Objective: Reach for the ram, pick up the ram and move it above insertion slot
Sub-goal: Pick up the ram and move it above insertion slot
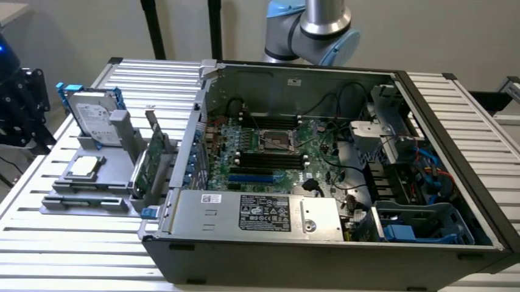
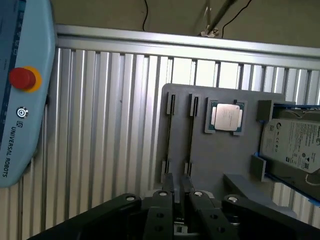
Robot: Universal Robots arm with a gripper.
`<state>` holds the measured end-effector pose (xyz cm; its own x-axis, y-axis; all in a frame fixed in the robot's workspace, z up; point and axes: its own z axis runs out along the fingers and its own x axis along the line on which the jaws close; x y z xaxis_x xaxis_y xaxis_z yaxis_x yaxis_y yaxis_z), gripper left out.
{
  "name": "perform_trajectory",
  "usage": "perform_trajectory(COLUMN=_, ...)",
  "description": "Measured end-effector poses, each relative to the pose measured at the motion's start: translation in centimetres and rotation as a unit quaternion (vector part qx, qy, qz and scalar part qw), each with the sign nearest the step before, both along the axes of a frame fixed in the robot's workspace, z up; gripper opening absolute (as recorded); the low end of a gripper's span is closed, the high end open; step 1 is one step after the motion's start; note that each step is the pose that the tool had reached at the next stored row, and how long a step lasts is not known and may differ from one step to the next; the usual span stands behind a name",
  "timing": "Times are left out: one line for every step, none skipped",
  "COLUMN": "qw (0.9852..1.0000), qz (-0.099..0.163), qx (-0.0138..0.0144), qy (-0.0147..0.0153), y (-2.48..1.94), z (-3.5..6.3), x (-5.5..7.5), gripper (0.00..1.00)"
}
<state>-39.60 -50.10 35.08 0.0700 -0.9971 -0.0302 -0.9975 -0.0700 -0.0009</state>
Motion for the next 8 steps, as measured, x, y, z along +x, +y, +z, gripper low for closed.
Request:
perform_trajectory(qw=1.0, qz=0.0, qx=0.0, qy=0.0, y=0.0, z=0.0, x=0.0, gripper=0.24)
perform_trajectory(qw=1.0, qz=0.0, qx=0.0, qy=0.0, y=0.0, z=-0.01, x=0.0, gripper=0.3)
perform_trajectory(qw=1.0, qz=0.0, qx=-0.0001, qy=0.0, y=0.0, z=-0.03, x=0.0, gripper=0.36)
perform_trajectory(qw=1.0, qz=0.0, qx=0.0, qy=0.0, y=0.0, z=-0.09, x=0.01, gripper=0.36)
perform_trajectory(qw=1.0, qz=0.0, qx=0.0, qy=0.0, y=0.0, z=-0.22, x=0.0, gripper=0.42)
perform_trajectory(qw=1.0, qz=0.0, qx=0.0, qy=0.0, y=0.0, z=-0.4, x=0.0, gripper=0.42)
perform_trajectory(qw=1.0, qz=0.0, qx=0.0, qy=0.0, y=0.0, z=-0.58, x=0.0, gripper=0.42)
perform_trajectory(qw=1.0, qz=0.0, qx=0.0, qy=0.0, y=0.0, z=-0.77, x=0.0, gripper=0.42)
